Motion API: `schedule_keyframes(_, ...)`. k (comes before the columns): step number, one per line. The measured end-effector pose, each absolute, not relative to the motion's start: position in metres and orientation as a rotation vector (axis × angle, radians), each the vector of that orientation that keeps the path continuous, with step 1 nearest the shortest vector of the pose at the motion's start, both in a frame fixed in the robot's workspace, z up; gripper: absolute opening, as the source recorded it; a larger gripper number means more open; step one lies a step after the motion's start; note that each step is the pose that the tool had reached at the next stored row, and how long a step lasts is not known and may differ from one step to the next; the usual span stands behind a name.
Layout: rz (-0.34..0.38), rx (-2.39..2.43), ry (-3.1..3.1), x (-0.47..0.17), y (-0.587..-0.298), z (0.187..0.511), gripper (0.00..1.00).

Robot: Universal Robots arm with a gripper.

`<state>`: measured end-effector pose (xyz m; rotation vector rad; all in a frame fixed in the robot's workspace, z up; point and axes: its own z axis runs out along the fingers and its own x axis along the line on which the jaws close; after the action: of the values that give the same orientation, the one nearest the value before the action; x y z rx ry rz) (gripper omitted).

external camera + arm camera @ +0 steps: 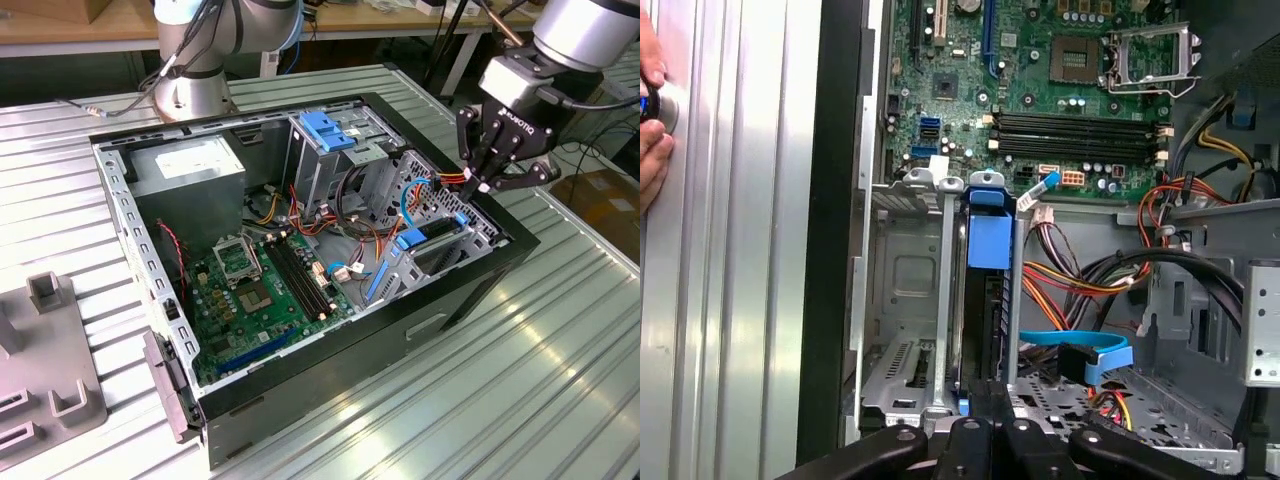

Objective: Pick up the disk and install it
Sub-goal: 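Insert the first disk wire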

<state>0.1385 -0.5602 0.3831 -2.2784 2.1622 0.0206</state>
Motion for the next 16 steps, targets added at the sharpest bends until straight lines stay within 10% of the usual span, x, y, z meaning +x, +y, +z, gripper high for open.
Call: schedule_keyframes(16,-0.007,-2.518,1.872,0.1399,-0.5553,0.3857,0.10)
